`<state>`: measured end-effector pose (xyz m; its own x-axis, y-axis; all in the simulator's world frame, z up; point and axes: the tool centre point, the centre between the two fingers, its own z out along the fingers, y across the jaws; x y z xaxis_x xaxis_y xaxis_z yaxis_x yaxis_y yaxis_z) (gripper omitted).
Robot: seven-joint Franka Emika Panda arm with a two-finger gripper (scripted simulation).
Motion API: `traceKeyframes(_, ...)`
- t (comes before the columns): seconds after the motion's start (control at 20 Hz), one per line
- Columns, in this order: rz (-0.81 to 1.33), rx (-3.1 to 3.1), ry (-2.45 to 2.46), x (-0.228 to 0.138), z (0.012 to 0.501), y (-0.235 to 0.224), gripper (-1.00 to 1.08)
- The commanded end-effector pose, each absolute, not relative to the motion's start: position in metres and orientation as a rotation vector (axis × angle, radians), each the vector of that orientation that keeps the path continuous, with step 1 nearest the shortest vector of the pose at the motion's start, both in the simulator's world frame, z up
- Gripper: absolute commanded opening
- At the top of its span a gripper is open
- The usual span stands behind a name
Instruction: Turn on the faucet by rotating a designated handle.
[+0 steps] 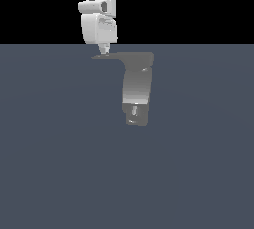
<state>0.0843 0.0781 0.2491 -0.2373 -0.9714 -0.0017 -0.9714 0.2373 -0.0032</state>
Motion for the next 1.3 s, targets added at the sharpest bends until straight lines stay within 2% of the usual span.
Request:
traceKeyframes(0.0, 0.0, -1.94, 2.471, 0.076, 0.249, 0.08, -1.0)
traceKeyframes(1.05, 0.0, -1.94, 2.471, 0.013, 0.249, 0.098, -1.0)
traceKeyframes(1.25, -0.003, -1.932, 2.474, 0.013, 0.249, 0.091, -1.0)
